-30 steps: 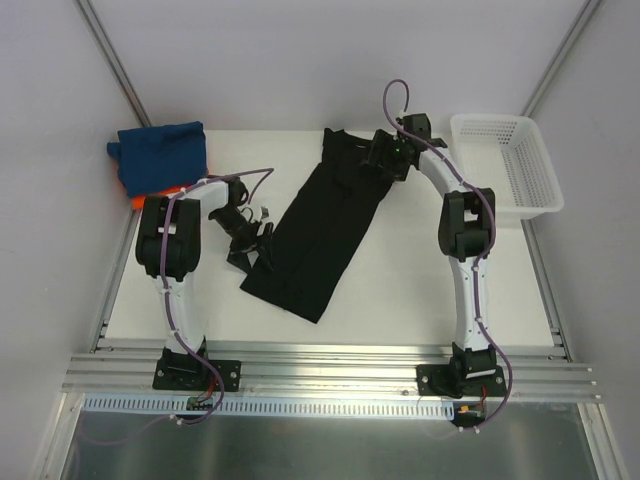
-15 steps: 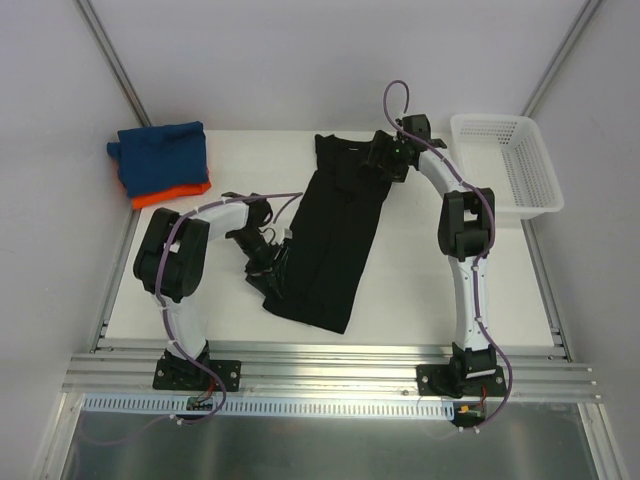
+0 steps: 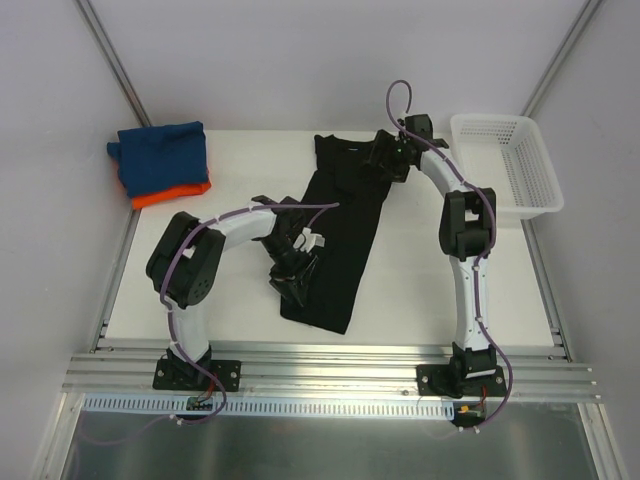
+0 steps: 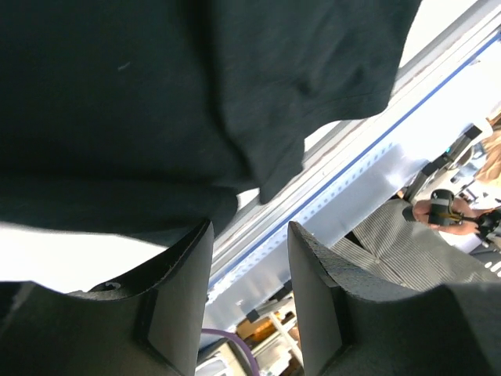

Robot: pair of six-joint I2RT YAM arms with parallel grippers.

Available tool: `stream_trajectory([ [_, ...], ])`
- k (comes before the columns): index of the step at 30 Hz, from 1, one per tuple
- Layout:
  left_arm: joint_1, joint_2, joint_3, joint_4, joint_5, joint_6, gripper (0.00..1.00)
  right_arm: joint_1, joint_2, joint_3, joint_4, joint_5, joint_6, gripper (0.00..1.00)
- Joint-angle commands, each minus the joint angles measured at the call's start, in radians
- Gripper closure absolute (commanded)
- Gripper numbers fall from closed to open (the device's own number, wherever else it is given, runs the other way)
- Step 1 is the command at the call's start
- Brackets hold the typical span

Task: Fold and stack the t-shirts
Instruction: Fold the tshirt

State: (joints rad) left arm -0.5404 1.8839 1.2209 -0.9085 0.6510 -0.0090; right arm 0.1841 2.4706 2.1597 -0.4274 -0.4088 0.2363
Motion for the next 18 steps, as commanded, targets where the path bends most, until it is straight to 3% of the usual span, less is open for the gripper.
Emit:
stream_trajectory([
  [1, -0.02, 0.009, 0.034, -0.02, 0.039, -0.017, 0.57, -0.014, -0.024, 0.043, -0.007, 0.001, -0.006, 0.09],
  [9, -0.023, -0.051, -0.035, -0.017, 0.015, -0.011, 0.59, -0.002, 0.105, 0.221, 0.039, 0.044, -0.011, 0.09],
  [18, 0.049, -0.178, -0.044, -0.072, -0.072, 0.032, 0.59, 0.028, 0.134, 0.247, 0.055, 0.053, -0.022, 0.09],
])
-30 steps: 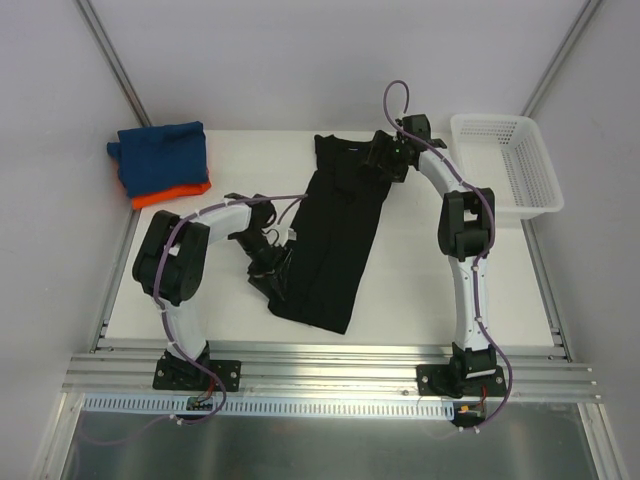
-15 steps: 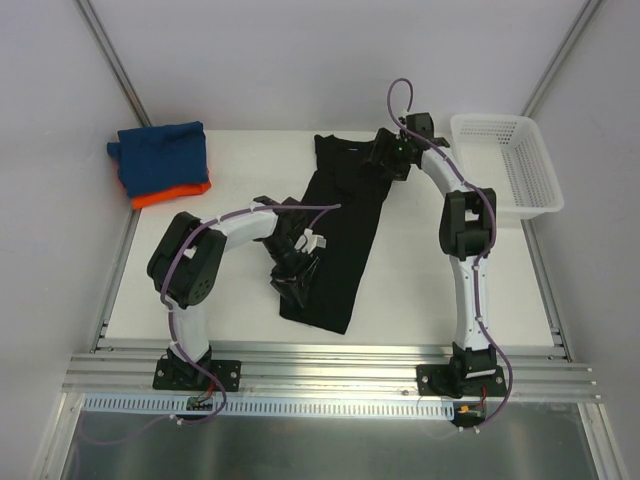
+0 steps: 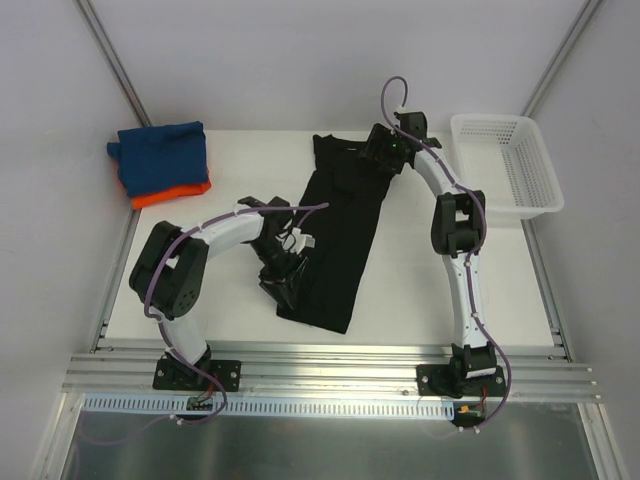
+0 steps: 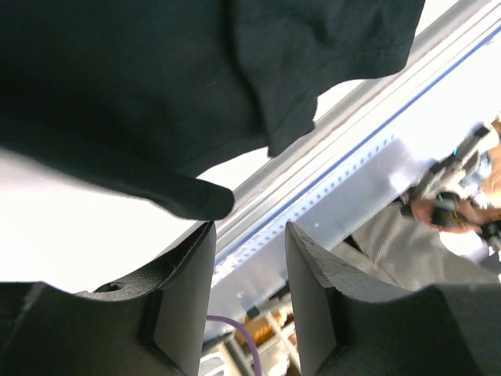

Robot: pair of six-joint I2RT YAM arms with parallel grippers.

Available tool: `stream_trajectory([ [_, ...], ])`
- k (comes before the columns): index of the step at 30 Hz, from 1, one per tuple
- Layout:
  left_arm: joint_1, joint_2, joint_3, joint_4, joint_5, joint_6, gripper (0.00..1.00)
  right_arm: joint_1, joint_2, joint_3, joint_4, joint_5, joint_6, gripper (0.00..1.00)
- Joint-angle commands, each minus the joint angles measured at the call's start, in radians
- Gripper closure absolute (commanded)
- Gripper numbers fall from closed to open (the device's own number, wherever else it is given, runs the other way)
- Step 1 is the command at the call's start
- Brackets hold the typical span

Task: Fold and stack the t-shirts
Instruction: Fold the tshirt

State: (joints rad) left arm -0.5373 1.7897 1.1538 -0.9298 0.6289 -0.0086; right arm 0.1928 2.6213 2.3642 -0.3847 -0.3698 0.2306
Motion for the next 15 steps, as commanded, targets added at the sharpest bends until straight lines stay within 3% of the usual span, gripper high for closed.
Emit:
stream_trajectory([
  [1, 0.063, -0.096, 0.059, -0.053, -0.067, 0.035, 0.59, 0.019, -0.029, 0.034, 0.015, 0.014, -0.02, 0.09],
  [4, 0.069, -0.104, 0.165, -0.07, -0.115, 0.053, 0.59, 0.017, -0.082, 0.003, 0.017, 0.006, -0.03, 0.09],
  [9, 0.069, 0.008, 0.299, -0.066, -0.057, 0.045, 0.59, 0.016, -0.165, -0.08, 0.003, -0.021, -0.017, 0.09],
  [15, 0.072, 0.142, 0.33, -0.066, 0.006, 0.039, 0.61, 0.025, -0.216, -0.205, -0.036, -0.046, -0.013, 0.09],
])
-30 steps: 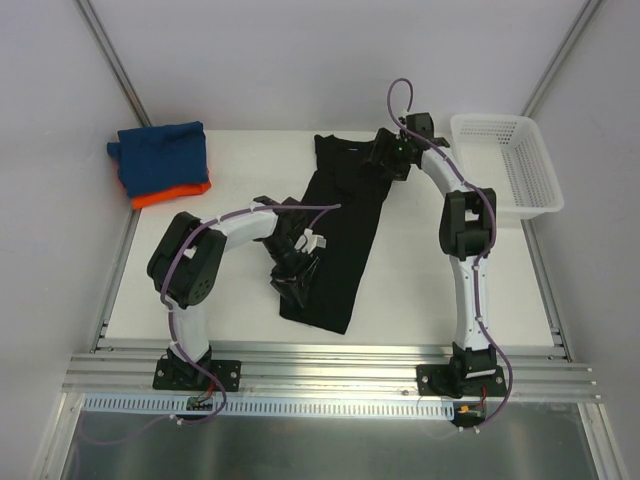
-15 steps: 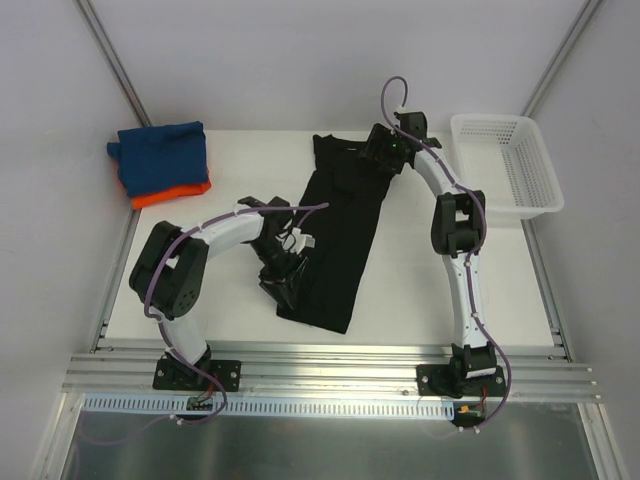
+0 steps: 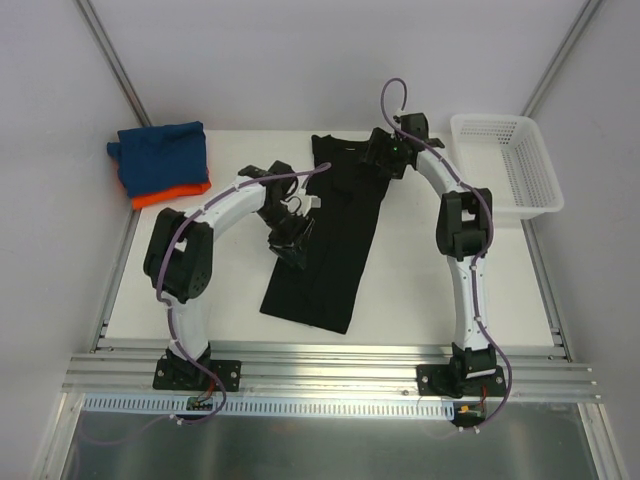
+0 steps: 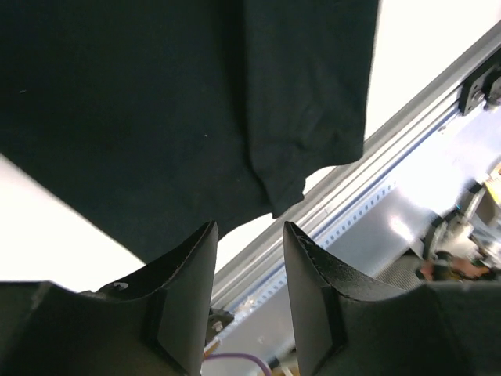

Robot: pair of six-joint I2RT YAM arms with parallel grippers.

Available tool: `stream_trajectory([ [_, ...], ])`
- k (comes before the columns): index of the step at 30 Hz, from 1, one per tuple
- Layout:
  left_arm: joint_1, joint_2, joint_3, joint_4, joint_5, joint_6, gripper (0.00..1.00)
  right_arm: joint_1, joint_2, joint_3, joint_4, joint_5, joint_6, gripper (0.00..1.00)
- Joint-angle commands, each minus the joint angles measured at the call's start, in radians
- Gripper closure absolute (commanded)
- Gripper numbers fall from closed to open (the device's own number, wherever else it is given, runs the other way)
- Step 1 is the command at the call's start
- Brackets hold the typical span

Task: Fold and stack the t-shirts
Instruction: Fold the tshirt

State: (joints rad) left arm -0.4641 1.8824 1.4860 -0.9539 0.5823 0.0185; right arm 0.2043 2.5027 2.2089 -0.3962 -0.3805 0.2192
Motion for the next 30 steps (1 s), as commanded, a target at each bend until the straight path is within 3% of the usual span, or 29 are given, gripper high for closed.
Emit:
stream_trajectory([
  [1, -0.001, 0.053, -0.009, -0.039, 0.069, 0.011, 0.61, 0.02, -0.113, -0.067, -0.024, -0.04, 0.002, 0.09],
  [9, 0.01, 0.121, -0.053, -0.017, 0.136, -0.015, 0.62, 0.032, -0.09, -0.089, -0.035, -0.046, 0.023, 0.09],
  [21, 0.027, 0.185, -0.118, 0.021, 0.166, -0.074, 0.6, 0.014, 0.051, 0.083, -0.013, -0.02, 0.035, 0.09],
  [30, -0.031, 0.274, -0.032, 0.024, 0.18, -0.092, 0.6, -0.011, 0.107, 0.178, 0.023, -0.011, 0.042, 0.09],
])
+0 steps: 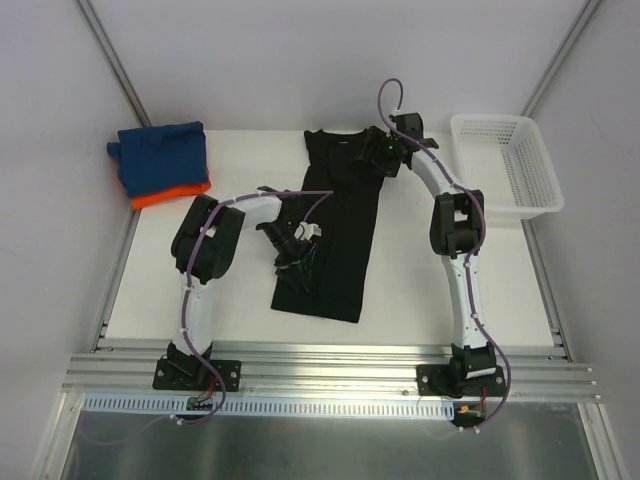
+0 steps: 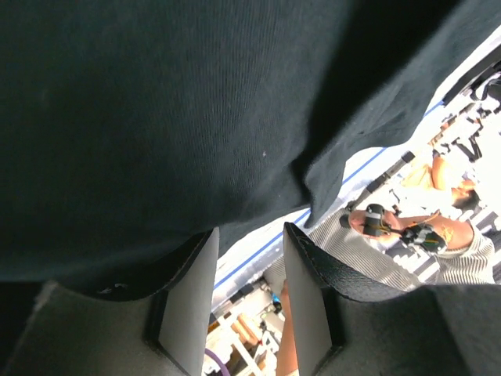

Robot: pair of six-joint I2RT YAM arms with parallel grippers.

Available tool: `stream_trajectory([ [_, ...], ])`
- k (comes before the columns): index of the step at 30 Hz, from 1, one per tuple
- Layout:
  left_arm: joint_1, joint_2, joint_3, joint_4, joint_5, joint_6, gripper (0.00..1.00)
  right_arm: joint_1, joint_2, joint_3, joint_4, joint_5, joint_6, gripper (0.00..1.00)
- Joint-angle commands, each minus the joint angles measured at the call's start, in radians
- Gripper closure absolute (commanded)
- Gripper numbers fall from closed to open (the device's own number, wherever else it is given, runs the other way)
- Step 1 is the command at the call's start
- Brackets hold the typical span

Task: Fold and stack the t-shirts
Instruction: Fold the tshirt

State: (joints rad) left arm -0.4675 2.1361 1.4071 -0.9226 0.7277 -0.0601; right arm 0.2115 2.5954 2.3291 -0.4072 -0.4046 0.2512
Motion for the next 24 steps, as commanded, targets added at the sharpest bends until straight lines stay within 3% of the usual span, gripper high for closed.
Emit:
stream_trajectory([
  [1, -0.043, 0.036, 0.056, -0.007, 0.038, -0.017, 0.6, -0.02, 0.02, 0.059, 0.038, 0.016, 0.01, 0.09],
  [9, -0.112, 0.059, 0.095, -0.004, 0.047, -0.024, 0.61, -0.017, 0.04, 0.09, 0.051, 0.016, 0.01, 0.09],
  [19, -0.128, -0.08, 0.018, 0.008, 0.0, -0.007, 0.59, -0.008, -0.032, 0.059, 0.015, 0.035, -0.038, 0.07],
  [21, -0.128, -0.11, 0.023, 0.007, -0.037, 0.002, 0.55, -0.004, -0.072, 0.036, 0.002, 0.049, -0.076, 0.01],
  [24, -0.128, -0.186, 0.035, 0.002, -0.096, 0.022, 0.39, -0.004, -0.188, 0.0, -0.018, 0.085, -0.11, 0.0],
])
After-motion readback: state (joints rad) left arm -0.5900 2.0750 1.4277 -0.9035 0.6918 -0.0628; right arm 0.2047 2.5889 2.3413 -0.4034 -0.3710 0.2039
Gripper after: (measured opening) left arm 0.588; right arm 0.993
